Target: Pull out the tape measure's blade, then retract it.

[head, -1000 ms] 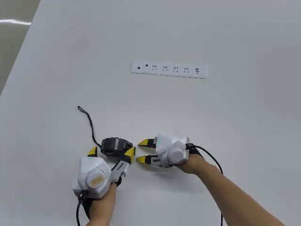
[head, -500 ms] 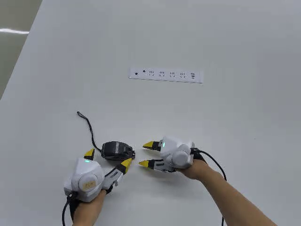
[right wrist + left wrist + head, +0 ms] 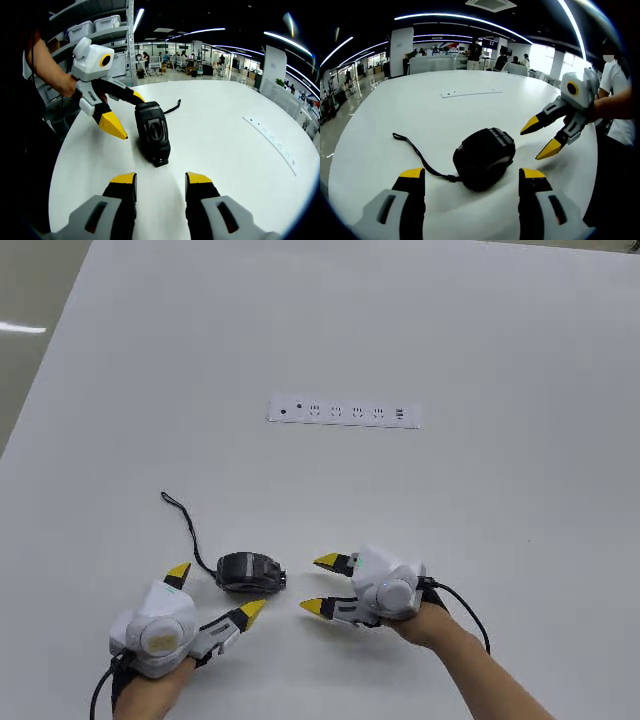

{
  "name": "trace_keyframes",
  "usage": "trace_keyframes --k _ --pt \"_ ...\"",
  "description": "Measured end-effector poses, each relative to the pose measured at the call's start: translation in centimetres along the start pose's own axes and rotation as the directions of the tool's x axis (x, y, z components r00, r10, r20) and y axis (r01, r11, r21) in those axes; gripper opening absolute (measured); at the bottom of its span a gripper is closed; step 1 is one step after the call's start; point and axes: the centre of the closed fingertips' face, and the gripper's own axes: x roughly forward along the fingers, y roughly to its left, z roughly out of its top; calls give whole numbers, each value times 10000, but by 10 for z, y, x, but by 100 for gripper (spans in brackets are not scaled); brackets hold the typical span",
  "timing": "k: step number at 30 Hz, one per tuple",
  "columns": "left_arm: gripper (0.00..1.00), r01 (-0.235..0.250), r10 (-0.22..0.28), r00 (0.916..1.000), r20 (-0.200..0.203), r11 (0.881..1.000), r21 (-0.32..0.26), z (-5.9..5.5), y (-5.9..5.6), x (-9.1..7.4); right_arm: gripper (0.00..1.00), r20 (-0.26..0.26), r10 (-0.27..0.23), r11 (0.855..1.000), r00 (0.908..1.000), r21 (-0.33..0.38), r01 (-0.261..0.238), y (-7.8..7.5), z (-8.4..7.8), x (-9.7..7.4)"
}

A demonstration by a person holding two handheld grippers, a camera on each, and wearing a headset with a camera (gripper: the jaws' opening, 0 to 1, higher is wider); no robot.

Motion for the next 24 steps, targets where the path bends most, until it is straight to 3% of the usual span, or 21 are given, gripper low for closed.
trace_keyframes --k 6,16,24 --pt "77 819 -814 9966 -130 9955 467 0 2 -9 43 130 -568 9970 9983 540 560 2 0 -17" --pt "82 1111 -1096 9937 -228 9902 851 -6 20 -29 55 230 -1463 9809 9890 1330 1420 9 -6 -50" --pt "86 1309 -1282 9913 -312 9852 1107 -10 25 -47 59 48 -1895 9690 9819 1624 1862 19 -19 -75"
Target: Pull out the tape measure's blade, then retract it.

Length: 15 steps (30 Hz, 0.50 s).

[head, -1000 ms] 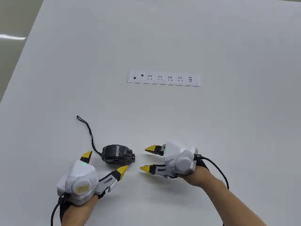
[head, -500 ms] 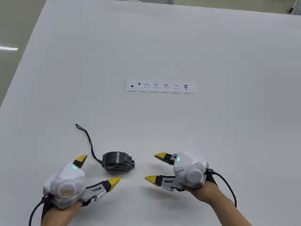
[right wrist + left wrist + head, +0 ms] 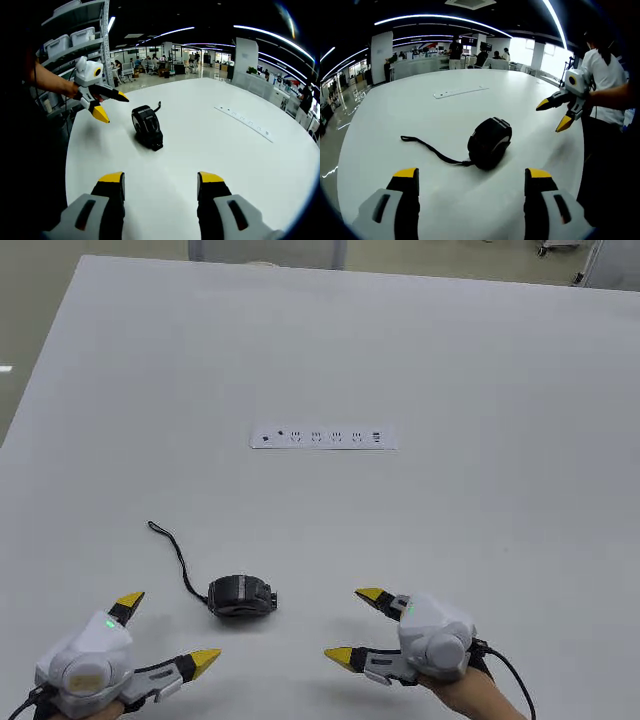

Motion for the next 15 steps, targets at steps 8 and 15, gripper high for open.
trace_keyframes --k 8,15 --pt "90 10 -10 10000 -42 10000 7 -1 -2 -20 66 -47 -389 9980 9992 504 391 2 -11 -23" --pt "94 127 -127 9999 -16 9999 19 -4 -8 -34 74 -138 -710 9936 9974 872 719 1 -20 -43"
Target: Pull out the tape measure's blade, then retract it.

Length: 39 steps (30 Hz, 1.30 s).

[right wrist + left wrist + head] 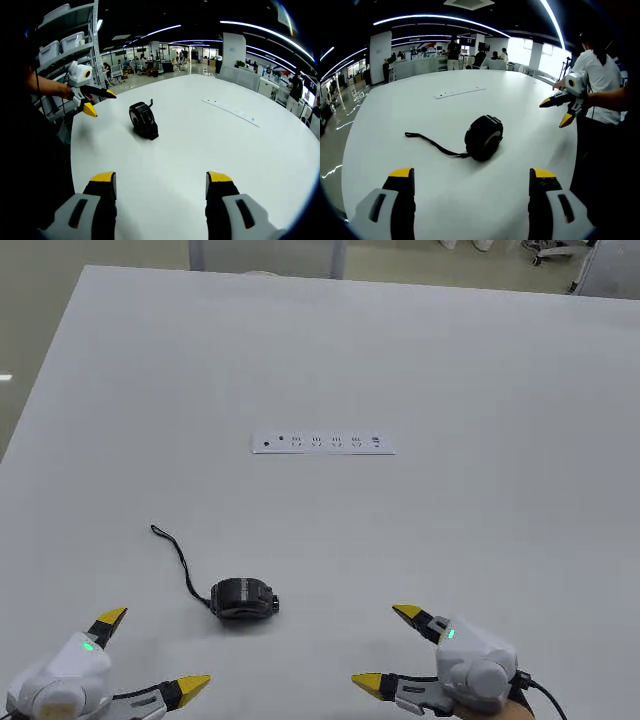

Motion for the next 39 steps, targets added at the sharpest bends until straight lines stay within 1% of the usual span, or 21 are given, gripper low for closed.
trace_keyframes --k 6,8,11,13,15,22,24,28,32,35,39 --pt "97 26 -26 10000 -48 10000 45 -3 -3 -8 79 39 -204 9997 9998 130 203 -3 1 -13" --pt "99 25 -23 9999 -139 9999 137 -4 -6 -11 82 103 -116 9998 9999 155 114 -2 4 -16" --pt "99 47 -44 9999 -131 9998 205 -4 -7 -14 84 114 -107 9999 9999 -12 107 -1 7 -17" --pt "99 54 -52 10000 -76 9998 195 -3 -8 -15 86 213 -48 10000 9998 -57 50 0 10 -17" --pt "99 131 -130 9999 -45 9995 299 -2 -9 -14 87 340 162 9996 9993 -216 -154 3 12 -15" --pt "99 311 -321 9994 156 9977 605 2 -10 -10 97 300 575 9974 9979 -448 -561 10 12 -10" --pt "99 382 -399 9990 215 9966 730 3 -10 -9 98 249 562 9966 9981 -613 -546 9 12 -10" --pt "99 471 -490 9986 221 9958 783 5 -11 -8 100 334 559 9968 9979 -594 -539 6 13 -10" --pt "99 388 -409 9988 256 9963 766 6 -7 -8 100 407 558 9969 9976 -575 -534 2 13 -9" --pt "99 369 -390 9989 269 9966 732 6 -5 -8 100 335 581 9967 9978 -581 -561 1 13 -9" --pt "99 361 -386 9989 275 9956 862 7 -3 -7 100 336 584 9964 9977 -629 -562 -2 15 -8"
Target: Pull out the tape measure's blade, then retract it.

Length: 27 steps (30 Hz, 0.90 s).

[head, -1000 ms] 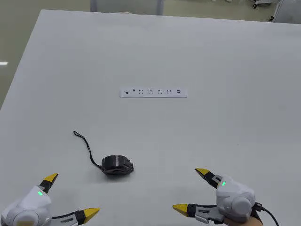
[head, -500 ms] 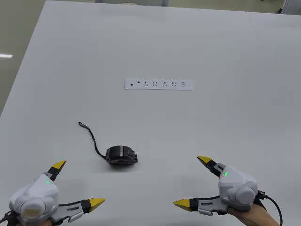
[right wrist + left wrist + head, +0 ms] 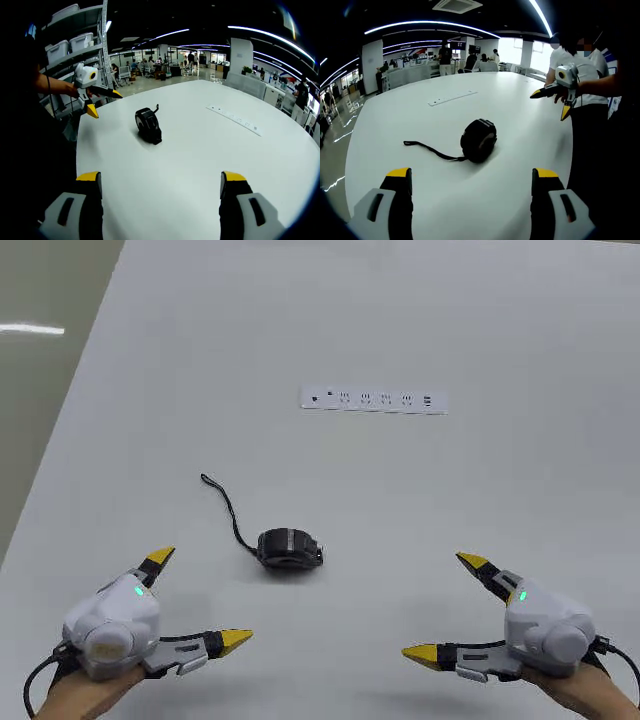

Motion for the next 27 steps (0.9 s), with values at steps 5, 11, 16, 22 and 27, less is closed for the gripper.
trace_keyframes --k 5,11,16,22,27 --pt "99 9 -9 10000 18 10000 8 4 3 3 100 27 -24 10000 10000 7 24 -5 2 1" --pt "99 2 -3 10000 46 10000 82 7 4 5 100 -4 -44 10000 10000 -30 44 -8 3 1" --pt "99 52 -52 10000 -3 9999 126 6 6 8 100 -6 -27 9999 10000 -104 27 -11 4 3" --pt "99 69 -69 10000 14 9998 195 10 7 10 100 -6 -27 9999 10000 -151 27 -14 5 4" --pt "99 85 -85 10000 13 9995 306 11 7 11 100 -48 -33 9998 10000 -191 32 -15 4 4"
